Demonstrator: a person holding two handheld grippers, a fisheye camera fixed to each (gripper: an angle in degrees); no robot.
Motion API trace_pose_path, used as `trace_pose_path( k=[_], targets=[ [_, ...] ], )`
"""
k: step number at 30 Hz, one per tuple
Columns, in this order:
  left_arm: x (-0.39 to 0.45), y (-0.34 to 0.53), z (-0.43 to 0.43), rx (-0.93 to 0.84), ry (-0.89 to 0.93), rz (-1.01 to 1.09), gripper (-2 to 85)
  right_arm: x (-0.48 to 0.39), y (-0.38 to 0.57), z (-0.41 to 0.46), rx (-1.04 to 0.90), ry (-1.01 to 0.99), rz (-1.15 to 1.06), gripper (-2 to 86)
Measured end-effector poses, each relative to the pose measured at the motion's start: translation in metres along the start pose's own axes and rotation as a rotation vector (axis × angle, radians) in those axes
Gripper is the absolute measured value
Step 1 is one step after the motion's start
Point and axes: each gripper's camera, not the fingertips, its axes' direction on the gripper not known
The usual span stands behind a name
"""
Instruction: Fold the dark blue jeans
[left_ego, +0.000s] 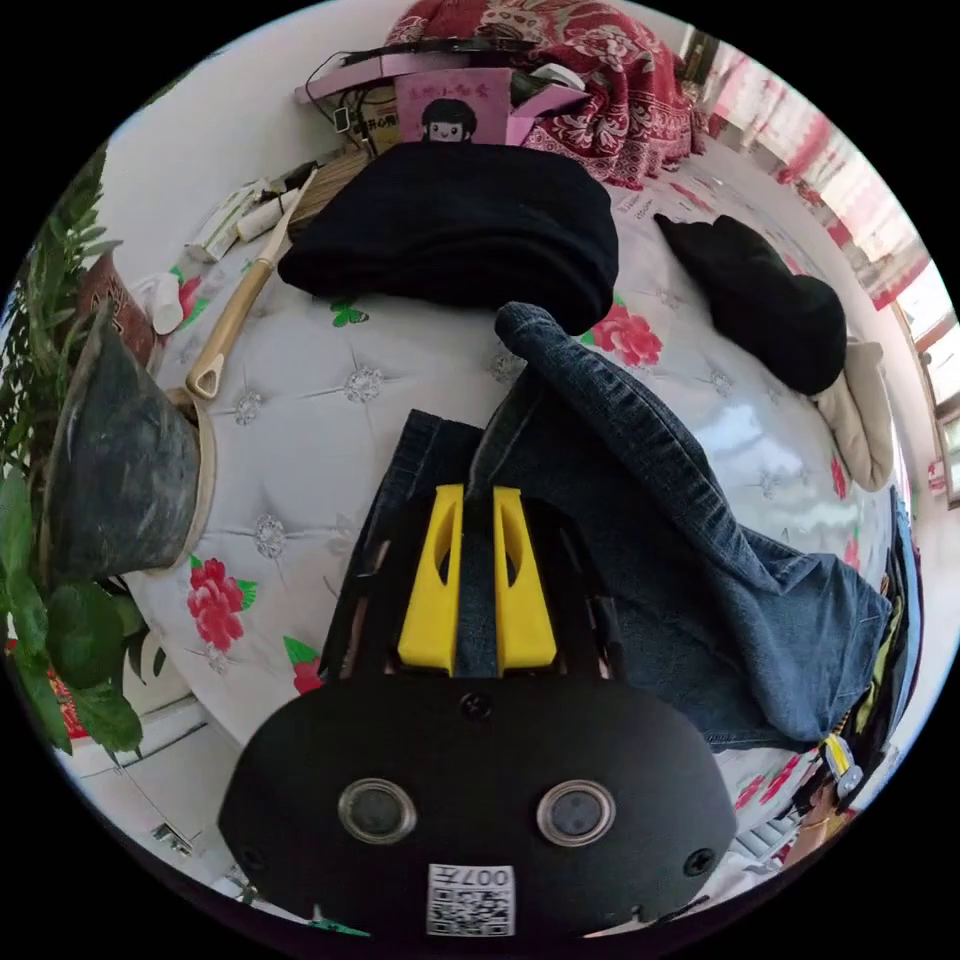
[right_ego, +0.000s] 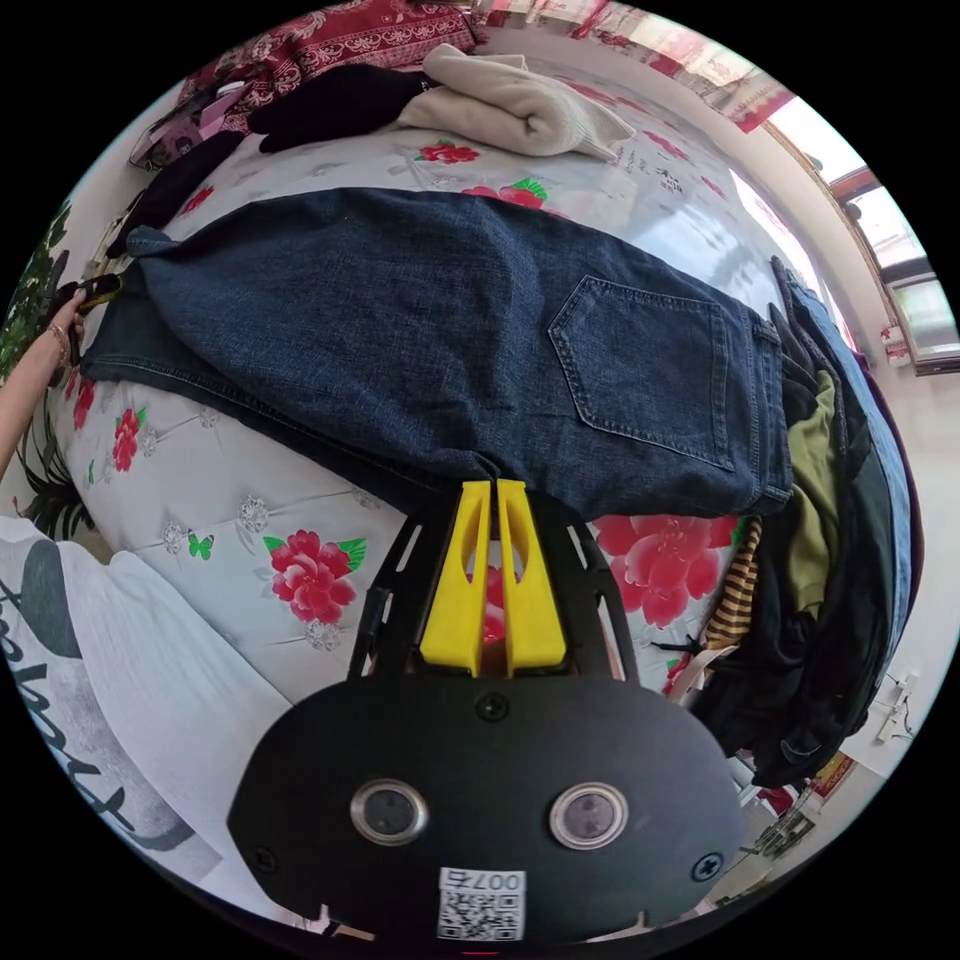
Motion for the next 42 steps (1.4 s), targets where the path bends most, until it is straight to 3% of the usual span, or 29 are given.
trace_pose_path(
  k=[5,9,12,15,19,21,23,26,30,33,36,38,40,42],
  targets=[
    [-0.002,0.036,-0.064,0.133,0.041,0.069,1.0,0.001,-0.002,-0.008,0.025,-0.003,0.009,-0.2],
    [-0.001,0.077,-0.105,0.139,-0.141,0.157,1.6,-0.001,-0.003,-0.028,0.083,0.02,-0.014,-0.2],
    [-0.019,0.104,-0.083,0.021,-0.221,0.156,1.1,-0.009,-0.009,-0.023,0.046,0.038,-0.078,-0.2],
    [-0.048,0.126,-0.054,-0.08,-0.088,0.026,-0.4,-0.026,-0.016,-0.01,-0.022,0.098,-0.174,-0.2],
    [-0.052,0.142,-0.11,0.134,0.025,-0.029,-0.8,-0.041,-0.014,-0.033,0.075,0.204,-0.236,-0.2],
    [-0.041,0.144,-0.15,0.287,0.144,0.024,-0.9,-0.043,-0.014,-0.023,0.02,0.186,-0.266,-0.2],
    [-0.01,0.135,-0.188,0.416,0.123,0.143,-0.9,-0.044,-0.015,-0.013,-0.013,0.169,-0.264,-0.2],
    [0.021,0.107,-0.212,0.475,0.212,0.248,-0.9,-0.048,-0.024,-0.002,-0.046,0.152,-0.222,-0.2],
    [0.063,0.095,-0.238,0.566,0.055,0.41,-0.9,-0.052,-0.033,0.002,-0.068,0.162,-0.212,-0.2],
    [0.06,0.1,-0.217,0.486,-0.09,0.395,-0.9,-0.051,-0.032,-0.001,-0.056,0.148,-0.206,-0.3],
    [0.025,0.109,-0.153,0.274,-0.142,0.28,-0.9,-0.049,-0.031,0.002,-0.055,0.121,-0.189,-0.2],
    [-0.006,0.118,-0.073,0.024,-0.229,0.236,-0.9,-0.05,-0.032,0.007,-0.065,0.118,-0.187,-0.2],
    [-0.029,0.125,-0.034,-0.083,-0.178,0.208,-0.9,-0.052,-0.033,0.011,-0.081,0.125,-0.2,-0.2],
    [-0.047,0.125,-0.026,-0.074,-0.112,0.153,-0.9,-0.054,-0.034,0.008,-0.088,0.137,-0.233,-0.2]
  ],
)
